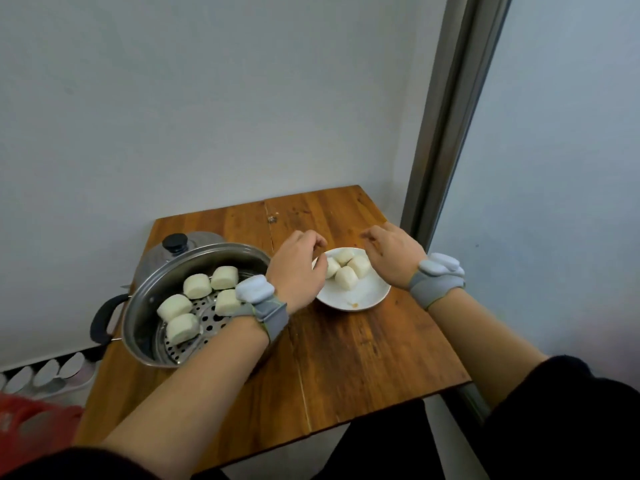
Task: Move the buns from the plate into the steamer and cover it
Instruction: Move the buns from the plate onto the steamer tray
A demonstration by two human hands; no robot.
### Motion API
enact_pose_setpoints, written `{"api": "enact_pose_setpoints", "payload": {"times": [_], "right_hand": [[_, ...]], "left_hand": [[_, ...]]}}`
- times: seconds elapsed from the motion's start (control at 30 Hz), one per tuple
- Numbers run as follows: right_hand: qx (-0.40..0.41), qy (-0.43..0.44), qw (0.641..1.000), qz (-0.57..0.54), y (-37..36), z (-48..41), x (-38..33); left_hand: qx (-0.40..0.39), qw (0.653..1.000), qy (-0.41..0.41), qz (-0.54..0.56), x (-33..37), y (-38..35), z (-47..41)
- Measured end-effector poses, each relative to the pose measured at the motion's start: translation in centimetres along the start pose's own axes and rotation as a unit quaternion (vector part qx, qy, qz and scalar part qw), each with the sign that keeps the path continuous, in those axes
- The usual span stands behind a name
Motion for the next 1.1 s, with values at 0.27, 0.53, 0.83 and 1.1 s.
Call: {"api": "enact_pose_setpoints", "payload": {"times": [0.27, 0.53, 0.83, 1.1], "right_hand": [[-0.052, -0.034, 0.998, -0.009, -2.9, -0.1, 6.0], [-0.096, 0.006, 0.995, 0.031, -6.2, -1.3, 6.8], [-0.179, 0.051, 0.981, 0.052, -8.5, -0.9, 7.3], [-0.149, 0.037, 0.988, 0.013, -8.1, -0.7, 7.0]], "left_hand": [[-0.014, 0.999, -0.006, -0.04, 1.9, -5.1, -0.7], [-0.034, 0.998, 0.048, 0.008, 1.0, -8.7, -1.2], [-0.155, 0.976, 0.105, -0.113, -2.2, -13.5, -1.7], [-0.129, 0.976, 0.097, -0.143, -3.1, -14.0, -1.9]]}}
Point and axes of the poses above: each hand's wrist, its own z-axis away from the middle knuckle, its own y-axis out of the back of the hand, x = y × z, the point moved 5 cm from there along -z, towards the middle knuckle, and after that the axes turned 4 degrees about -z, right-handed, at the moved point
